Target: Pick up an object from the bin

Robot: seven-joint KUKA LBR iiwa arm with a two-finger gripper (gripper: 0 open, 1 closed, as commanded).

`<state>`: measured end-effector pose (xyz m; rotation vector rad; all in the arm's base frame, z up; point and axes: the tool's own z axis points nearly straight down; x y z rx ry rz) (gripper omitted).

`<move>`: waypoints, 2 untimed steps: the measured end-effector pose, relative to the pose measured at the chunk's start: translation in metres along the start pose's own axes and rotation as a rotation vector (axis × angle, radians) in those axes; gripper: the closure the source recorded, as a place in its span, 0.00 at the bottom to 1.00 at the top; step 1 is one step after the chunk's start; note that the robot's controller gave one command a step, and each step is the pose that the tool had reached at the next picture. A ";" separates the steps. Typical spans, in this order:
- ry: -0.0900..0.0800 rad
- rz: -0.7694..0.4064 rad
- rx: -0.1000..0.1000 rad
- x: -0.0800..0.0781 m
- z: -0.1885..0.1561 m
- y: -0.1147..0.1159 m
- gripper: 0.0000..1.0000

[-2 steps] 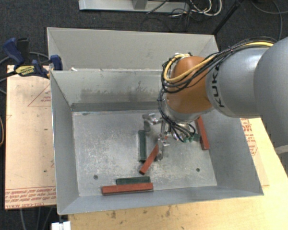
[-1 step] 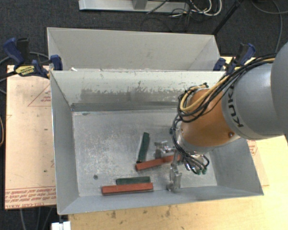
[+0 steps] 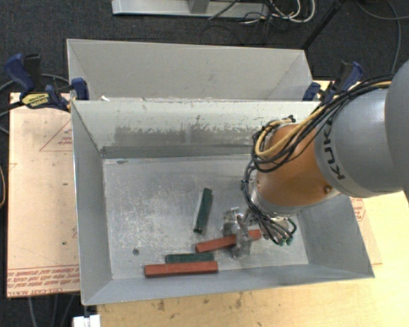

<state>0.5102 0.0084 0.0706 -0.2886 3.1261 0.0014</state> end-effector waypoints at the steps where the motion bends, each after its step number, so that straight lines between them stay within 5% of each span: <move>1: -0.007 0.054 0.000 0.008 -0.127 0.031 1.00; 2: -0.010 0.037 0.004 -0.007 -0.197 -0.016 1.00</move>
Offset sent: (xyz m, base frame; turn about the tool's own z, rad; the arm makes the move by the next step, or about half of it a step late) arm -0.0154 0.0268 0.1231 0.0569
